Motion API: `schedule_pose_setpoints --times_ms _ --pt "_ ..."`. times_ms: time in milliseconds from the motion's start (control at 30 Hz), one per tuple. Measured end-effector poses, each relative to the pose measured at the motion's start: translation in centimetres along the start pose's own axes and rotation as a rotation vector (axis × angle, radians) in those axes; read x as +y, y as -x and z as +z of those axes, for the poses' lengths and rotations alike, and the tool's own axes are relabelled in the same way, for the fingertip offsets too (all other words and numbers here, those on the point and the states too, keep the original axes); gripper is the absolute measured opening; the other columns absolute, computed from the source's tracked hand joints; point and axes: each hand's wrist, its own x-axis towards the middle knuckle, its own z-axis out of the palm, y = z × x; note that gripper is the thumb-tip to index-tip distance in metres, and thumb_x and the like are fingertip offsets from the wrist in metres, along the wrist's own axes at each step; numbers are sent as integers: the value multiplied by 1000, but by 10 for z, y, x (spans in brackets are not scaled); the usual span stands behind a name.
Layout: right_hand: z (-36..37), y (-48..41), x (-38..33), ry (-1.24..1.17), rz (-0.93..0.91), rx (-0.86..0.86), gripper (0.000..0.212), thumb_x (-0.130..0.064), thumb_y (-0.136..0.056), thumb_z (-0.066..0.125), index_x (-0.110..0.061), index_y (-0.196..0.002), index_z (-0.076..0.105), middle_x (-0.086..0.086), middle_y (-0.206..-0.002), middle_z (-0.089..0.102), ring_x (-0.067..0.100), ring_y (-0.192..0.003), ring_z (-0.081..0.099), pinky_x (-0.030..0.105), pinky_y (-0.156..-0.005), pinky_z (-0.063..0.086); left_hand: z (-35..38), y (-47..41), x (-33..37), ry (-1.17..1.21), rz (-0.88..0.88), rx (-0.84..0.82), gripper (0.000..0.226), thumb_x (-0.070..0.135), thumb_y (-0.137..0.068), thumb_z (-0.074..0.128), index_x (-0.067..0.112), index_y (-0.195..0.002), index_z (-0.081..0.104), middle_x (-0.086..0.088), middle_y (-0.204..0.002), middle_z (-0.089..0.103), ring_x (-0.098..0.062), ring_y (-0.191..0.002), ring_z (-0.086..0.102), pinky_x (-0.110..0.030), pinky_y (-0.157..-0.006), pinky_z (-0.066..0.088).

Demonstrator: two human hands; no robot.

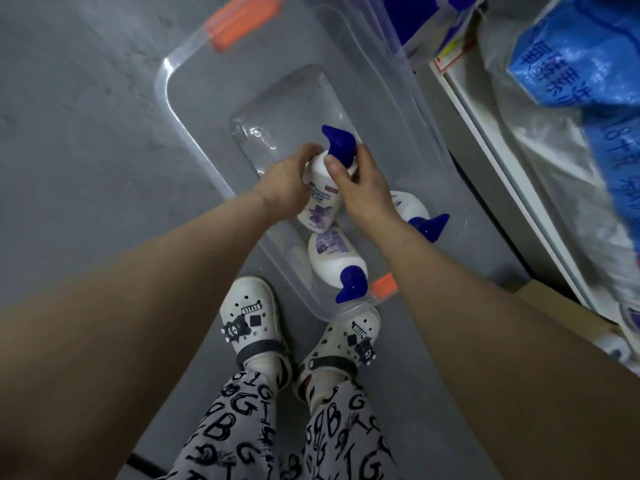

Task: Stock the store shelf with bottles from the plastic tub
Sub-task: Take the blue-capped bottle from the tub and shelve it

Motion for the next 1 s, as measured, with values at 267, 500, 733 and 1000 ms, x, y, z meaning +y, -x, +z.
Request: schedule_pose_setpoints --times_ms 267,500,733,1000 --pt "-19 13 -10 -34 -36 9 36 -45 -100 53 -26 -131 50 -3 -106 63 4 -91 62 20 -71 47 -2 21 3 124 55 -37 62 6 -92 61 28 -144 36 -6 -130 58 -24 -115 59 -40 -94 54" --pt "-47 51 -57 -192 -4 -48 31 -54 -94 53 -27 -109 57 10 -101 68 26 -91 69 47 -85 57 -31 79 44 325 27 -101 56 22 -87 73 22 -138 48 1 -123 62 -13 -108 63 -32 -90 56" --pt "-74 113 -105 -357 143 -33 65 -73 -76 57 -21 -115 58 9 -101 73 26 -91 73 52 -84 60 -45 149 89 573 -12 -110 51 21 -84 75 17 -129 50 -6 -113 68 -20 -98 71 -38 -81 61" --pt "-114 209 -129 -422 210 -183 33 -35 -101 56 -13 -126 61 6 -113 73 21 -99 72 35 -81 60 -63 222 144 667 -66 -43 53 26 -83 74 12 -129 53 -14 -111 70 -27 -95 72 -40 -78 61"
